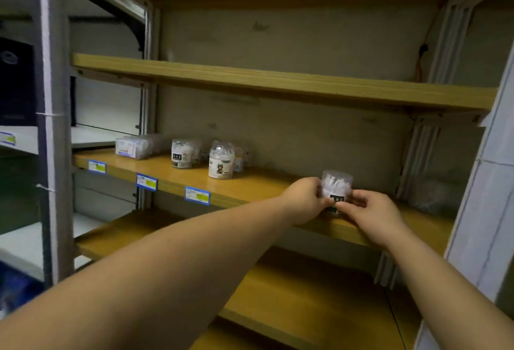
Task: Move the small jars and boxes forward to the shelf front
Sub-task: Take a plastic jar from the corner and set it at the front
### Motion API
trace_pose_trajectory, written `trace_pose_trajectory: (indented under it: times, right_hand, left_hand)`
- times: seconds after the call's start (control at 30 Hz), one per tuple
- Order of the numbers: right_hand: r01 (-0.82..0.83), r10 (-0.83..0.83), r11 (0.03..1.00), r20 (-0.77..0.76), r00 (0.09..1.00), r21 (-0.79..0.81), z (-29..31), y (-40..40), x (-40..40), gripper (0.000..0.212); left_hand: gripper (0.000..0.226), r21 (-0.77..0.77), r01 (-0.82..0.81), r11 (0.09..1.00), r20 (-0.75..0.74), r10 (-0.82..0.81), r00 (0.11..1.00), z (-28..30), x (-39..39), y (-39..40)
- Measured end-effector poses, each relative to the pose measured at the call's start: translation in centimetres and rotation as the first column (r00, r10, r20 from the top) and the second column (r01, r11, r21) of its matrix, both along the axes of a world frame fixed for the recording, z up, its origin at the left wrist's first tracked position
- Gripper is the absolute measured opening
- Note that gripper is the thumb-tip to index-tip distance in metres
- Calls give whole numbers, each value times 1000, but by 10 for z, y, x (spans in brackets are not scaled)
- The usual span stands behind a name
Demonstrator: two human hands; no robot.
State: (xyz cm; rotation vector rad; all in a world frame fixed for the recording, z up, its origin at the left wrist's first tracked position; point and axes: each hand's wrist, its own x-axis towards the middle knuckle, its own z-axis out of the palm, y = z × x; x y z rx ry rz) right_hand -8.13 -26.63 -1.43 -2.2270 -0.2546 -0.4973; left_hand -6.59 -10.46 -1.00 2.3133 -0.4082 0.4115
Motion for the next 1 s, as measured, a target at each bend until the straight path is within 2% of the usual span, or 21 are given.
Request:
trace_pose_trajectory:
  times: [0.17,0.23,0.4,0.5,0.57,0.67,0.87,1.0]
  right_hand:
    - [-54,49,996,69,996,66,-1,103,-4,31]
    - [-61,56,996,87,995,59,0,158,1,25]
    - [-82,81,996,81,993,17,4,300,27,14]
    - [-129,128,991,31,991,30,6,359,42,23]
    - [-126,126,991,11,992,54,2,381,53,28]
    - [-105,106,992,-12,994,64,-11,392,66,18]
    - [-42,42,999,12,999,5,-20,399,78,35]
    - [-28,29,999,-35,999,24,-17,399,76,37]
  left_hand:
    - [34,8,18,1000,98,-19,995,-3,-6,112]
    - [37,27,35,999,102,-38,994,-1,-4,172]
    - [40,-46,88,995,61,-85,995,1,17,325]
    - [42,-57,105,993,46,-103,994,1,34,387]
    - [39,-48,87,995,53,-84,995,0,46,411]
    - [39,-42,119,992,28,-118,993,-12,64,423]
    - [41,12,119,993,45,-119,992,-17,82,424]
    - [43,31,140,990,-20,-139,990,-14,82,426]
